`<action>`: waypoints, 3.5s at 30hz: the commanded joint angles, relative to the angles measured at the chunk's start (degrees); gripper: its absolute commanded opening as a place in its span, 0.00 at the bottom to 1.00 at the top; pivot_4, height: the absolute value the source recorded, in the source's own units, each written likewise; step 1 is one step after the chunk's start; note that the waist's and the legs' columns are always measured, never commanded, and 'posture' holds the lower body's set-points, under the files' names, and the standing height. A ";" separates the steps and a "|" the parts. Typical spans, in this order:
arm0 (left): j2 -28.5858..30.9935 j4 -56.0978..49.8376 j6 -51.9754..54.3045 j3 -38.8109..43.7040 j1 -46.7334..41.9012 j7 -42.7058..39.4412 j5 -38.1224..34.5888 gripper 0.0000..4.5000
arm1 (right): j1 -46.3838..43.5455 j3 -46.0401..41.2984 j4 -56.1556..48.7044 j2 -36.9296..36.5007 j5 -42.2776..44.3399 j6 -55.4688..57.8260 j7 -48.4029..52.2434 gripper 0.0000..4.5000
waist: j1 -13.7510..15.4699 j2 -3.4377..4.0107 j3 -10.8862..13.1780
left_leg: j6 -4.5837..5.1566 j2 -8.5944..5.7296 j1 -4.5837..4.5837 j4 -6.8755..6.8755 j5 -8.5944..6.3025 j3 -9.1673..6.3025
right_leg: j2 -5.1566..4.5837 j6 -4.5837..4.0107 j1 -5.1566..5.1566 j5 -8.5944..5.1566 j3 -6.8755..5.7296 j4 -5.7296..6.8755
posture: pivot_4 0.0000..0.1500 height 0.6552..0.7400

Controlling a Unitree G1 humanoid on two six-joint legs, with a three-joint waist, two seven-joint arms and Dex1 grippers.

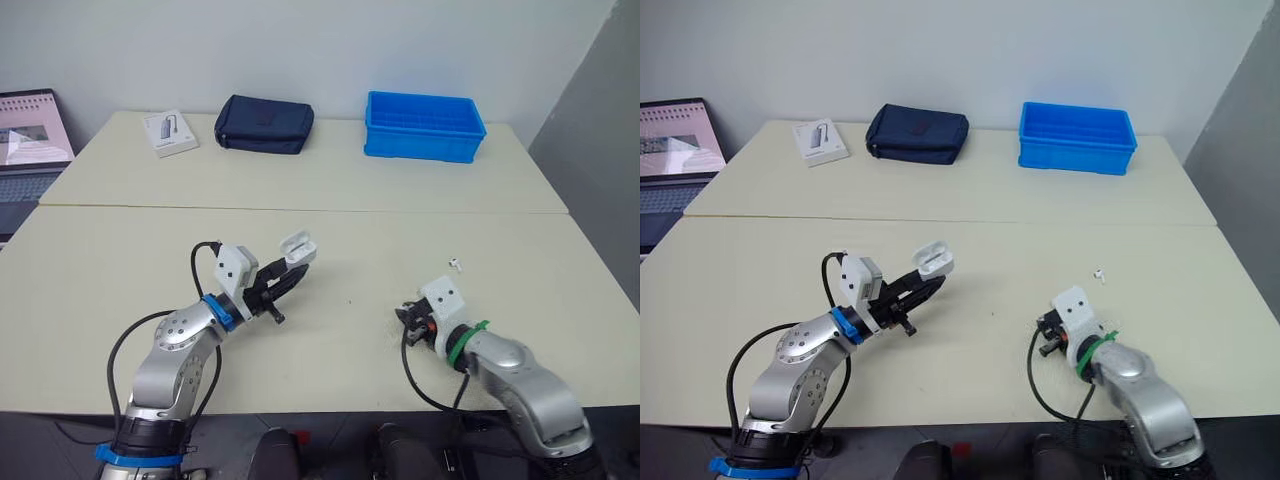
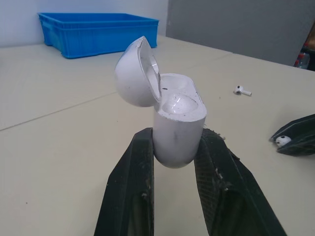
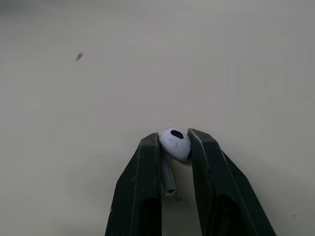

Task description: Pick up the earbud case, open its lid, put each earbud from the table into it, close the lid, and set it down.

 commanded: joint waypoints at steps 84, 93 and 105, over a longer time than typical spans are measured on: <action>-1.00 -8.99 2.43 -2.76 6.12 2.85 0.56 0.17 | -7.08 7.57 1.97 -38.44 -12.76 -4.80 38.62 0.46 | -0.04 0.05 0.09 | -0.06 -0.03 0.28 -0.10 -0.04 0.05 | -0.02 -0.46 0.09 -0.36 0.05 0.03 | 1.00 0.79; -0.95 -9.03 2.62 -2.92 5.80 3.26 0.45 0.17 | -6.86 7.44 2.81 -37.88 -12.65 -5.16 38.81 0.32 | -0.03 0.05 0.09 | -0.06 -0.03 0.28 -0.11 -0.04 0.05 | -0.02 -0.45 0.09 -0.36 0.05 0.03 | 1.00 0.79; -1.71 -8.35 1.39 -3.66 4.58 2.67 0.60 0.17 | -10.62 0.99 4.27 -35.08 -6.13 -7.73 39.99 0.09 | -0.13 0.04 0.09 | -0.06 -0.03 0.29 -0.09 -0.04 0.06 | -0.01 -0.44 0.09 -0.35 0.07 0.04 | 1.00 0.79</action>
